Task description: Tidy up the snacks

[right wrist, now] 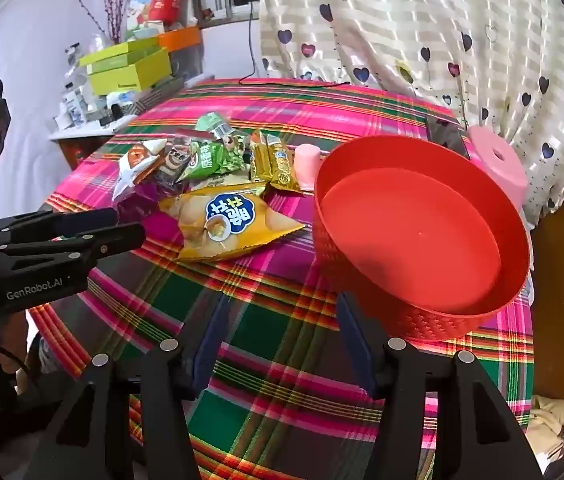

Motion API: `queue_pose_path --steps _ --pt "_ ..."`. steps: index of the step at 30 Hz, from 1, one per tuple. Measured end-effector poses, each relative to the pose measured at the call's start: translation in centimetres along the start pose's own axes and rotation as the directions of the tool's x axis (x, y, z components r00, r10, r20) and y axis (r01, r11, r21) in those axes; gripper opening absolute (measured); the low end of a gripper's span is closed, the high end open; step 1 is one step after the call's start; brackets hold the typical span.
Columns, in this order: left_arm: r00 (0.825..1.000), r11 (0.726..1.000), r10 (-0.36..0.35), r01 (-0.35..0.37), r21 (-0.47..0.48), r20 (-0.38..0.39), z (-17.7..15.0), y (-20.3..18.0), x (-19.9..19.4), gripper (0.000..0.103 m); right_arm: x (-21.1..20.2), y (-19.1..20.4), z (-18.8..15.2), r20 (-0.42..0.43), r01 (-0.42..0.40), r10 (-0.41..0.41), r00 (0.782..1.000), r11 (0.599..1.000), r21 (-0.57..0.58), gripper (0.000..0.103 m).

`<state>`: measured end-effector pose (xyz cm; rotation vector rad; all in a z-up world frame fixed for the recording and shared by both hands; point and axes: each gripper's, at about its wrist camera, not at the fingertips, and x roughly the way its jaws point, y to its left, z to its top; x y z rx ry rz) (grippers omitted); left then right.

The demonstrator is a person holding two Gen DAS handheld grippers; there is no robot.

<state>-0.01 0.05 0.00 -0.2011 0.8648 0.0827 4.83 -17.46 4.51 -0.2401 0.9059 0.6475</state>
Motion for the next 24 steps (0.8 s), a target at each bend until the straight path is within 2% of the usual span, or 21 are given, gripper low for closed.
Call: queue_pose_path --steps 7,11,14,16,24 --pt "1.0 1.0 -0.005 0.005 0.005 0.009 0.0 0.7 -0.5 0.05 0.4 0.4 0.3 0.0 0.002 -0.002 1.0 1.0 -0.009 0.055" --pt "1.0 1.0 0.011 -0.01 0.013 -0.01 -0.2 0.3 -0.3 0.05 0.3 0.6 -0.1 0.009 0.002 -0.002 1.0 1.0 -0.013 0.056" --pt "1.0 1.0 -0.014 0.014 0.003 -0.017 -0.1 0.7 -0.3 0.05 0.6 0.7 0.0 -0.004 0.004 -0.004 1.0 1.0 -0.015 0.057" --pt "1.0 0.999 0.016 -0.016 0.029 -0.011 -0.7 0.3 -0.4 0.05 0.4 0.6 0.2 -0.009 0.004 -0.004 1.0 1.0 -0.017 0.057" --pt "1.0 0.999 0.022 -0.022 0.04 0.003 -0.6 0.1 -0.7 0.05 0.3 1.1 0.8 -0.004 -0.001 0.001 1.0 1.0 -0.028 0.06"
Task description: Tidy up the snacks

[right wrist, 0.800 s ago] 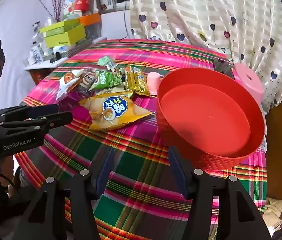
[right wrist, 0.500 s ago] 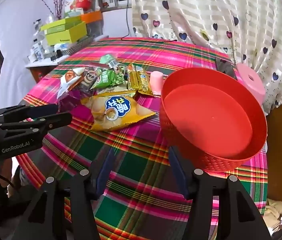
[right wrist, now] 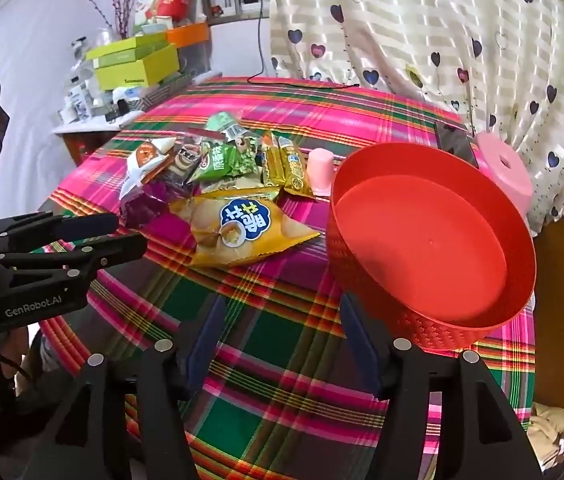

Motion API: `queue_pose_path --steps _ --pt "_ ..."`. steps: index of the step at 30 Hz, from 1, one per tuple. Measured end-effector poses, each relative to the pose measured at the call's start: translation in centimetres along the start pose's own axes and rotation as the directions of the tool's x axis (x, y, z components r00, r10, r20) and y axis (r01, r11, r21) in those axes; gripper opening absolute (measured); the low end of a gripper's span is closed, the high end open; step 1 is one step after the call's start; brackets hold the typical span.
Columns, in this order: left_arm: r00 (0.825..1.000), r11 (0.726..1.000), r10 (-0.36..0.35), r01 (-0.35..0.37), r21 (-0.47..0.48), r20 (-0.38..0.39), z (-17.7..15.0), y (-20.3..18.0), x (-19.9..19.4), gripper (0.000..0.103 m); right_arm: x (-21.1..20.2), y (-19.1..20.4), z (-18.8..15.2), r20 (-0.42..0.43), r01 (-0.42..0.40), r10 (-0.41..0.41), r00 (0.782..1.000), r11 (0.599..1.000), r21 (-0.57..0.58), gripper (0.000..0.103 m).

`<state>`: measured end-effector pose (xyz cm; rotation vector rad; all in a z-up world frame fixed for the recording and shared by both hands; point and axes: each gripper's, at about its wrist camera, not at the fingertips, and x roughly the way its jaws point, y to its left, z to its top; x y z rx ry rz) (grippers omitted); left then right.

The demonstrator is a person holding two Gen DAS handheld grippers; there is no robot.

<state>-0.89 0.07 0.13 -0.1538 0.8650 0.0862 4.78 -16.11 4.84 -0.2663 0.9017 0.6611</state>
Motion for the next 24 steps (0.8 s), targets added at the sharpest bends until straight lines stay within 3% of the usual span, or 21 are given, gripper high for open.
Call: queue_pose_path --steps 16,24 --pt "0.999 0.999 -0.032 0.033 -0.024 0.013 -0.15 0.7 -0.19 0.05 -0.26 0.22 0.11 0.01 -0.008 0.008 1.0 1.0 -0.006 0.062" --pt "1.0 0.999 -0.016 0.016 -0.032 0.02 -0.11 0.88 -0.31 0.05 -0.24 0.42 0.2 0.01 -0.008 0.008 1.0 1.0 -0.009 0.062"
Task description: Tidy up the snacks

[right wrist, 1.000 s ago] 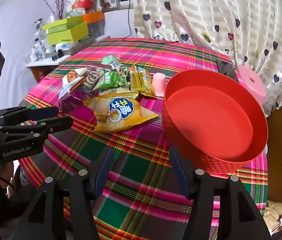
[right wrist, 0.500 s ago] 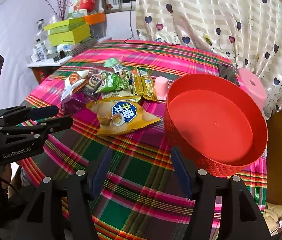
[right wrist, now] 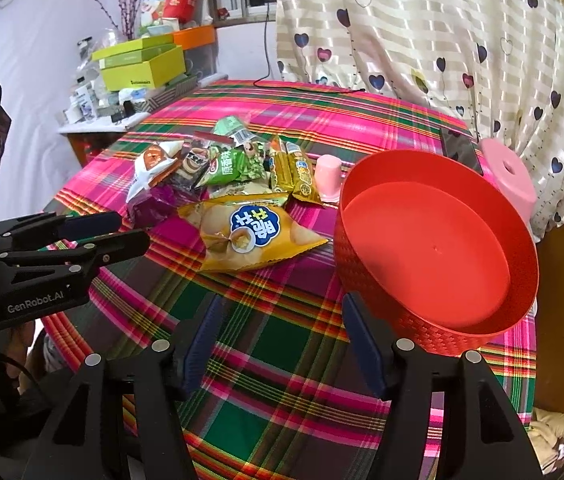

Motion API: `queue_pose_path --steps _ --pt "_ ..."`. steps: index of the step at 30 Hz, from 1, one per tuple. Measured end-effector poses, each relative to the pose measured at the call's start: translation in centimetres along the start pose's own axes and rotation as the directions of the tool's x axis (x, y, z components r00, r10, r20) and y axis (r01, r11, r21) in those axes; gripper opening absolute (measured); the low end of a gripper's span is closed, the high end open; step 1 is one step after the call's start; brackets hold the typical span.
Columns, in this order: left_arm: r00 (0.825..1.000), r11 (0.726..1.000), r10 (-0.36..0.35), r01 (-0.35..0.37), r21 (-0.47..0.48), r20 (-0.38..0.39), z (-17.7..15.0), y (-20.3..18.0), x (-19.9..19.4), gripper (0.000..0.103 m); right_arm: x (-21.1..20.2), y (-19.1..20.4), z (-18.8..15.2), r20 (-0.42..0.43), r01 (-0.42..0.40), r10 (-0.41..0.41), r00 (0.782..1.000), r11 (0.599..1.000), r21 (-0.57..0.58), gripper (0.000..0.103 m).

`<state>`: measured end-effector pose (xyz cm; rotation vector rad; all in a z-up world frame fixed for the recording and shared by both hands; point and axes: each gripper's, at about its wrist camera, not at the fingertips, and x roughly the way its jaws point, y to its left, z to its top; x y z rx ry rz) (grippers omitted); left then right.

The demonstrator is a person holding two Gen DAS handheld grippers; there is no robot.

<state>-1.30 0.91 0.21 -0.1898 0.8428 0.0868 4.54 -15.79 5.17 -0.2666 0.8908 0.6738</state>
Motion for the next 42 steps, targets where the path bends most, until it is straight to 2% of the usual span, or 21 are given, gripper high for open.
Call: queue_pose_path --steps 6,15,42 --pt "1.0 1.0 0.006 -0.006 -0.01 0.002 0.1 0.3 0.0 0.05 0.0 0.0 0.0 0.0 -0.001 0.001 1.0 1.0 0.004 0.062" --pt "1.0 0.999 -0.023 0.023 -0.032 0.004 -0.1 1.4 -0.2 0.05 -0.2 0.6 0.5 0.015 -0.009 0.009 1.0 1.0 -0.008 0.062" --pt "1.0 0.995 0.028 -0.027 -0.092 0.006 0.4 5.6 -0.2 0.05 1.1 1.3 1.2 0.003 -0.075 0.075 0.997 0.995 -0.06 0.062"
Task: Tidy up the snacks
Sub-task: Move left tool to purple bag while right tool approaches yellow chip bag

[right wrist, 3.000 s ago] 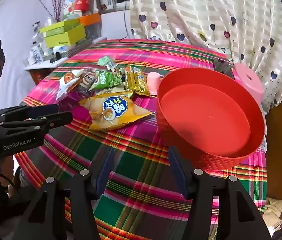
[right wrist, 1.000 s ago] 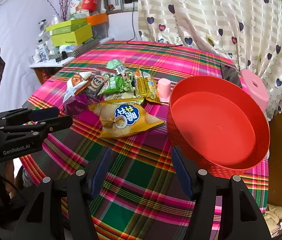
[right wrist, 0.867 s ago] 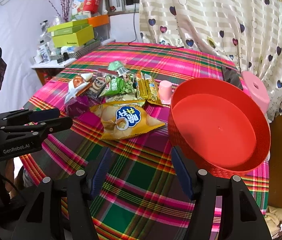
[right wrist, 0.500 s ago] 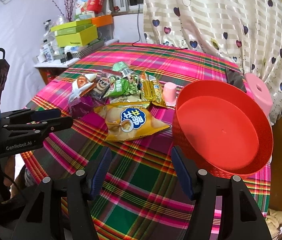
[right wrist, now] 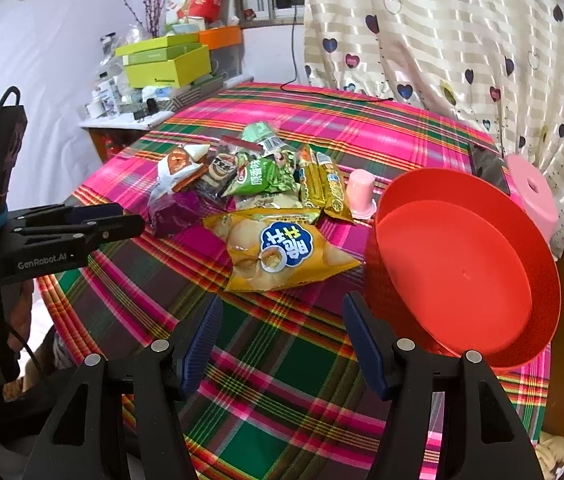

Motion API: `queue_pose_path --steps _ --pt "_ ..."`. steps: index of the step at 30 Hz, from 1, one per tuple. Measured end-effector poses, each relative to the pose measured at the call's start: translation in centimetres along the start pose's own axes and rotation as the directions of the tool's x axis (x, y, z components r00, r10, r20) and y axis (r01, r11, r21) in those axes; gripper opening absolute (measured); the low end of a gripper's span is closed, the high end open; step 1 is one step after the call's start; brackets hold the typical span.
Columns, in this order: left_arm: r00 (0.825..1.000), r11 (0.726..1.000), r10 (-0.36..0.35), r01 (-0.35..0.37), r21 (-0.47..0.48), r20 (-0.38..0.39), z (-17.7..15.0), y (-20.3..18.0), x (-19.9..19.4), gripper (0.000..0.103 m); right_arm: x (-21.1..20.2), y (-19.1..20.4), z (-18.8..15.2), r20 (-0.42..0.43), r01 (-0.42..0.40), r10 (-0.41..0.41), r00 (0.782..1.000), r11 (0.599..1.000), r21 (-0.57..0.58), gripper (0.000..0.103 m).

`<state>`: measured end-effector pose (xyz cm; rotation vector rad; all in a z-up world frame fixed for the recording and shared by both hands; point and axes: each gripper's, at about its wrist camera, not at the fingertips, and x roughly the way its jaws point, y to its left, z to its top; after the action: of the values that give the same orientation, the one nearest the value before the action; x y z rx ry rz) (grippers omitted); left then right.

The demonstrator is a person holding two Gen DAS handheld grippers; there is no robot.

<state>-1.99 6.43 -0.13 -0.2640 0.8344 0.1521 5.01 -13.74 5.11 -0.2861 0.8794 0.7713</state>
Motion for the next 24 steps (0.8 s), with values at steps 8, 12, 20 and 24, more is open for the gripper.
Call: queue_pose_path --steps 8,12,20,24 --pt "0.999 0.999 -0.031 0.031 -0.022 -0.01 0.4 1.4 0.6 0.05 0.6 0.1 0.6 -0.01 -0.032 0.032 0.999 0.999 0.009 0.062" --pt "0.999 0.999 -0.039 0.038 -0.02 -0.013 0.6 1.8 1.1 0.05 0.9 0.3 0.8 -0.013 -0.042 0.042 0.999 0.999 0.0 0.062" --pt "0.998 0.998 -0.054 0.055 0.011 -0.01 1.3 2.3 2.3 0.05 1.8 0.6 1.4 -0.023 -0.055 0.054 0.998 0.998 -0.016 0.062" --pt "0.997 0.996 -0.067 0.068 0.06 -0.026 1.8 2.2 3.6 0.05 2.3 0.6 1.9 -0.028 -0.056 0.055 0.998 0.998 -0.02 0.062"
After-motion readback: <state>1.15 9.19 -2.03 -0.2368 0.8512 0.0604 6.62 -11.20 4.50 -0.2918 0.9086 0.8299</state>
